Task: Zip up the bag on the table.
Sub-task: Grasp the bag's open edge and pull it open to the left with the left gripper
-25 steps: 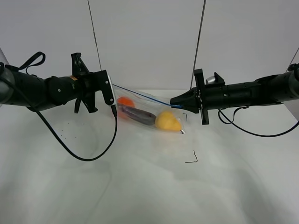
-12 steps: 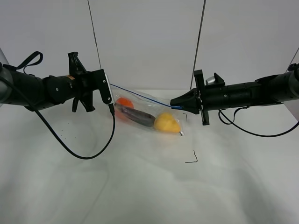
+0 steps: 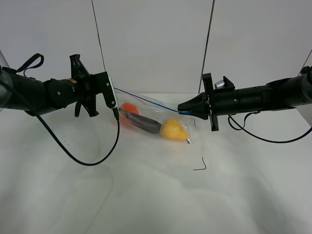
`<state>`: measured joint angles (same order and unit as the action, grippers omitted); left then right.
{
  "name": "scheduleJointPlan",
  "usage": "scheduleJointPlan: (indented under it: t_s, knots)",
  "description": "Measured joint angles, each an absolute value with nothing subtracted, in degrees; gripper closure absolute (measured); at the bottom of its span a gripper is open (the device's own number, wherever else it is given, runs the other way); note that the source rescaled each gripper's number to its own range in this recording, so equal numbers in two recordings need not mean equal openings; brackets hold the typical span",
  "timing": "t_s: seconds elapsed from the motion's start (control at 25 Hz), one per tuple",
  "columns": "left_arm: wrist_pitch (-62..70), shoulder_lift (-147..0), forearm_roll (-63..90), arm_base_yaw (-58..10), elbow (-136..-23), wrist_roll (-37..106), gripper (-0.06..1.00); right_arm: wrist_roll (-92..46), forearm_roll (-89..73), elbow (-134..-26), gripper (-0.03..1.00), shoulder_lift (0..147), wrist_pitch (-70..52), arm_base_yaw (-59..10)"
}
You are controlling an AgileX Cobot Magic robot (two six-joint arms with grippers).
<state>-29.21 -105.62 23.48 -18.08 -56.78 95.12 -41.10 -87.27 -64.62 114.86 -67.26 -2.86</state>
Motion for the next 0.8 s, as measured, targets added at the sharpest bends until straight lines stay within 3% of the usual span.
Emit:
scheduleJointPlan:
  t_s: [0.08,0.16,0.36,0.44,0.8]
  knots:
    - [-29.2,-105.6,23.5,-18.1,-56.8,93.4,0.90,-41.1,-87.3,-64.6,0.97,114.9,-67.3,-2.9]
    - [-29.9,-105.6,24.1,-17.7,-56.8,90.4,0.80,-41.1,-86.1,-64.6,0.97,114.9,-67.6,-2.9]
    - [-30.9,-105.6,25.0,-17.0,-56.8,82.1,0.32,-41.1,-85.4,-64.6,0.97,114.9,-67.9,-2.9]
    - [-30.9,-105.6,25.0,-17.0,-56.8,78.8,0.21,-41.1,-85.3,-64.6,0.97,114.9,-68.0,-2.9]
    - [-29.8,-105.6,27.1,-13.0,-56.8,70.1,0.10,-41.1,-85.1,-64.6,0.97,114.9,-68.4,-2.9]
